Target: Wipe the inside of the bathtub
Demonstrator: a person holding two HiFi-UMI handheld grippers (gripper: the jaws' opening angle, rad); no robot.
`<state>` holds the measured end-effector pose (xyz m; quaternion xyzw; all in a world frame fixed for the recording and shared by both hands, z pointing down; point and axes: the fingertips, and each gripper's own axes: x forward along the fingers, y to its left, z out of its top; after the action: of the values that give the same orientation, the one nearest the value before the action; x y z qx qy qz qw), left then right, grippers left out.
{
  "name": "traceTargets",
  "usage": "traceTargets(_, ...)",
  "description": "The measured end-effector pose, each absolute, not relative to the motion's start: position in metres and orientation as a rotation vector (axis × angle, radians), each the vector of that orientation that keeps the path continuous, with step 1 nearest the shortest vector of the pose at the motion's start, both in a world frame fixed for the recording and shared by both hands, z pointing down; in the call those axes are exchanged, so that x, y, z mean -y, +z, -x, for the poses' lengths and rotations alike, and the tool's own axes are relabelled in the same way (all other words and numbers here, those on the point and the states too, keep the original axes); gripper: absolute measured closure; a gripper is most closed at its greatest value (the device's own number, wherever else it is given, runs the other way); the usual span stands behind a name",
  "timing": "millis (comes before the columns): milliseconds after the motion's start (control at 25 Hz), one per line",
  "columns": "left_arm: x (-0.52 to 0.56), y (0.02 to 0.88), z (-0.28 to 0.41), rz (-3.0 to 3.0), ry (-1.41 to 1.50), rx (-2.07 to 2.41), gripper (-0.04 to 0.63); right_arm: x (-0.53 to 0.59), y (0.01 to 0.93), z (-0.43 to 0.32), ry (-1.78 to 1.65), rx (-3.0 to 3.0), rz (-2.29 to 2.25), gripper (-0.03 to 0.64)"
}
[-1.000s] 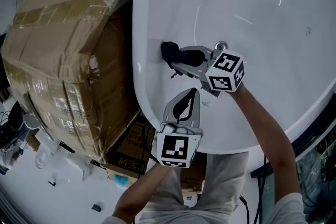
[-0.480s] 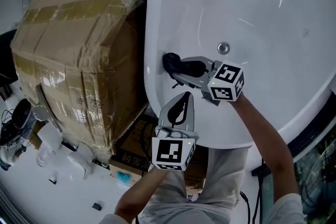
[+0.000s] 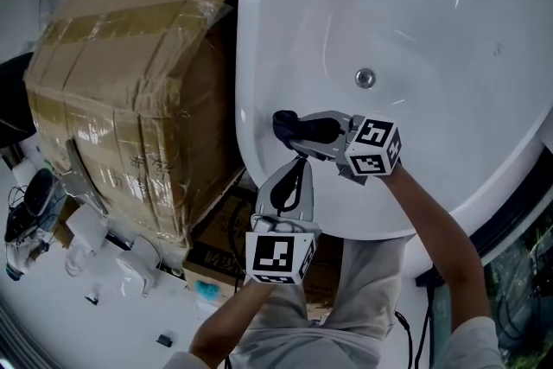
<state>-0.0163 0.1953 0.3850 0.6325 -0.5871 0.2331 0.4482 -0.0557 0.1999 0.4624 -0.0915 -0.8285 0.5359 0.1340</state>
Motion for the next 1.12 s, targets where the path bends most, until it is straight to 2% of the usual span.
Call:
traceTargets(560, -0.174, 0.402, -0.012, -1.604, 0.588, 1.417, 0.597, -0.117, 0.569, -0.035, 1.4, 2.235, -0.303, 0.494)
traceTargets(1120, -0.165, 0.444, 0.004, -1.572, 0.612, 1.411, 0.597, -0.129, 0.69, -0.034, 1.223, 2.06, -0.284, 0.492)
